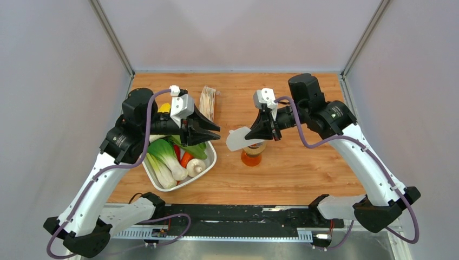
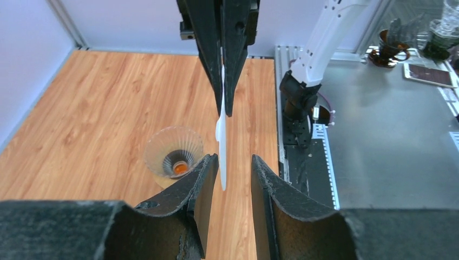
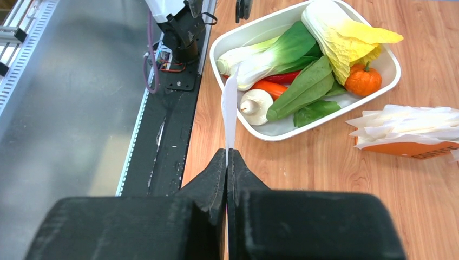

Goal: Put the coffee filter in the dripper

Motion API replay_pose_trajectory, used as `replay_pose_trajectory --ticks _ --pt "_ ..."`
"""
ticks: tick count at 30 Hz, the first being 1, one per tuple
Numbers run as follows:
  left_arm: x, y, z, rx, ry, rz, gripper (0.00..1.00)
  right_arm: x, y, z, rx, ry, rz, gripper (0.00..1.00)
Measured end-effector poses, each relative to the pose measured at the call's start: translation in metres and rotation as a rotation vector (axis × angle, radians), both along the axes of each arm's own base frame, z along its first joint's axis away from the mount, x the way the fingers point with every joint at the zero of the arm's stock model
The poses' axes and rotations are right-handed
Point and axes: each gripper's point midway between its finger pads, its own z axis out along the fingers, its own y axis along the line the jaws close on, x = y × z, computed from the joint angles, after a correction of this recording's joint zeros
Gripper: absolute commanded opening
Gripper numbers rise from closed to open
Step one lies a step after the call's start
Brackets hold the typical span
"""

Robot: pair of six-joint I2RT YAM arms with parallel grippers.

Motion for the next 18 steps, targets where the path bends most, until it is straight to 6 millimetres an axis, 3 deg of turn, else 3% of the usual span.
replay_pose_trajectory --ticks 10,18 --pt "0.000 -0.010 -0.005 -0.003 0.071 -0.071 0.36 -0.021 0.008 -0.005 -0.016 -0.037 0.084 0.00" --pt "-0.017 -0.011 -0.007 -0.002 0.096 -0.161 0.40 -0.023 0.009 -0.008 -0.027 -0.045 0.086 0.00"
